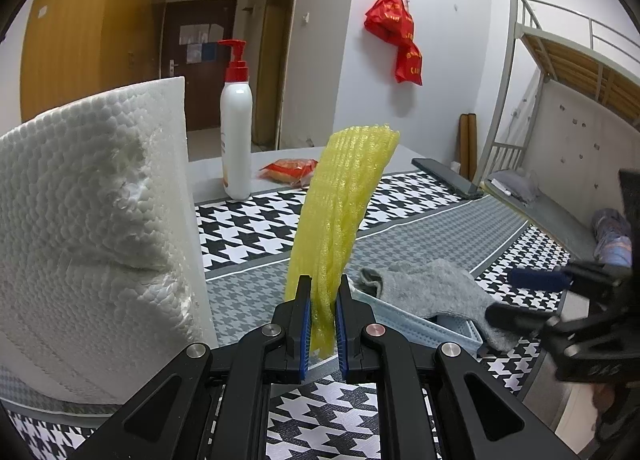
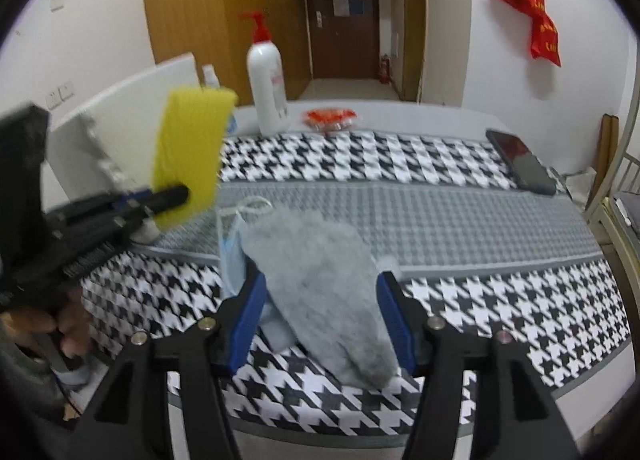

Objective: Organize soft objects
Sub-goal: 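Lower the right tool onto the grey sock and close on it, then lift the grey sock off the bed with the right tool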

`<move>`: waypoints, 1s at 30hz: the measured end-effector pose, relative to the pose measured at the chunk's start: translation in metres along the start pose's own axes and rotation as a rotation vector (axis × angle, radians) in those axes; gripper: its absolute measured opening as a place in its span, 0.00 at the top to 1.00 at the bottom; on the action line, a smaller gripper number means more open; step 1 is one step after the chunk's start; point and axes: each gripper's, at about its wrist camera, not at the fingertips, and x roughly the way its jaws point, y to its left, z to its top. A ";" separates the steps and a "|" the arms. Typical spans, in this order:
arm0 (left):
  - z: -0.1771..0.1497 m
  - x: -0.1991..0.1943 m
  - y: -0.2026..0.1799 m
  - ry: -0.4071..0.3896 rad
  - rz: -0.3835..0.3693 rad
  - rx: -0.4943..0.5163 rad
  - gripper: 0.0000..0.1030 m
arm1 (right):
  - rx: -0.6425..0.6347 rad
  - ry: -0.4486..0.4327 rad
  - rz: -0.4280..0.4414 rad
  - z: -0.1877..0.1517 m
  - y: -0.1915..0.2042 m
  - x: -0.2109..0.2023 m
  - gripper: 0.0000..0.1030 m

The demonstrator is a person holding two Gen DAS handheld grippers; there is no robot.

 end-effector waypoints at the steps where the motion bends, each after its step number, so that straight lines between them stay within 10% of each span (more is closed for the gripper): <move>1: 0.000 0.000 0.000 0.001 0.001 -0.001 0.89 | 0.000 0.014 -0.007 -0.004 -0.002 0.003 0.40; 12: 0.001 0.003 0.000 0.009 0.003 0.004 0.89 | 0.026 0.047 0.020 -0.011 -0.012 0.017 0.40; 19: 0.003 0.003 0.000 0.011 0.004 0.003 0.89 | 0.020 0.050 0.063 -0.012 -0.009 0.019 0.83; 30: 0.002 0.004 0.001 0.015 0.003 0.002 0.89 | 0.112 -0.060 0.154 0.001 -0.022 -0.017 0.85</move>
